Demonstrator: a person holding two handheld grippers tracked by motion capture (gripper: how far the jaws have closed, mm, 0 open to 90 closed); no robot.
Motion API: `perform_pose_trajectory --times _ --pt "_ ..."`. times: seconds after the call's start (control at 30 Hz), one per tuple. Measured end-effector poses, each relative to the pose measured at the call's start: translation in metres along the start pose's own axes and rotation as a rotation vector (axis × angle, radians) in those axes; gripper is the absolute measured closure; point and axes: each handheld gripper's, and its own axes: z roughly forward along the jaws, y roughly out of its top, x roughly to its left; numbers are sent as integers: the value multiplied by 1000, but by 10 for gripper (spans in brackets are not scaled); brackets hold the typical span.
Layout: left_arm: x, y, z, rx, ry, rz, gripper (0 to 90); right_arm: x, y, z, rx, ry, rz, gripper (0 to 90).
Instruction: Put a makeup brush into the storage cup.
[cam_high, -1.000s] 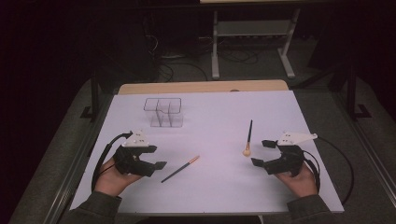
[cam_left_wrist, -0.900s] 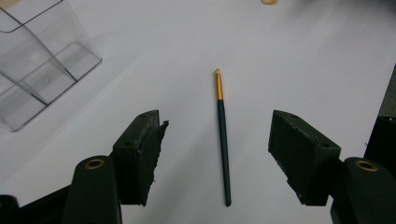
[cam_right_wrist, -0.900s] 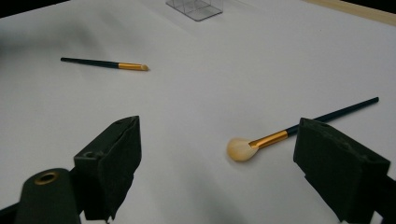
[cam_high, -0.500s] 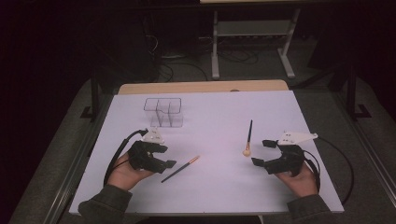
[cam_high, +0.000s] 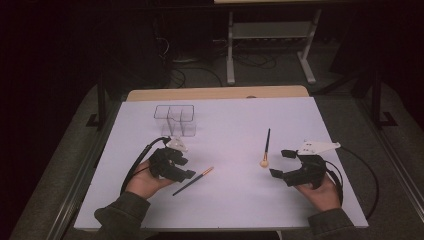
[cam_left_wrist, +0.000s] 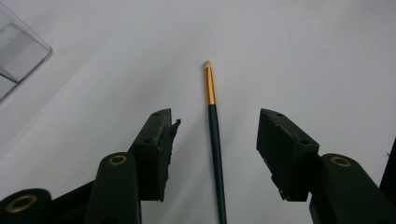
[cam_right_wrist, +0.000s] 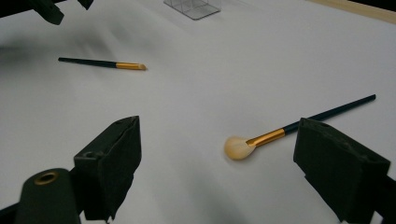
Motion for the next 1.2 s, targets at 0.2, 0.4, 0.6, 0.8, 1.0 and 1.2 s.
perform_pose_trajectory --times 0.2,0.4,0.6,0.8,1.0,1.2 --pt "3 4 8 24 -11 -4 506 -1 0 0 3 0 2 141" --pt "3 7 16 54 -24 3 546 0 0 1 5 -2 0 142" --pt "1 9 25 77 -27 2 561 0 0 1 4 0 -5 142" --pt "1 11 32 95 -33 0 574 0 0 1 5 -1 -7 141" --pt "0 11 41 129 -39 -8 599 0 0 1 8 0 -8 142" --pt "1 11 48 147 -44 -19 617 1 0 1 6 2 -7 142"
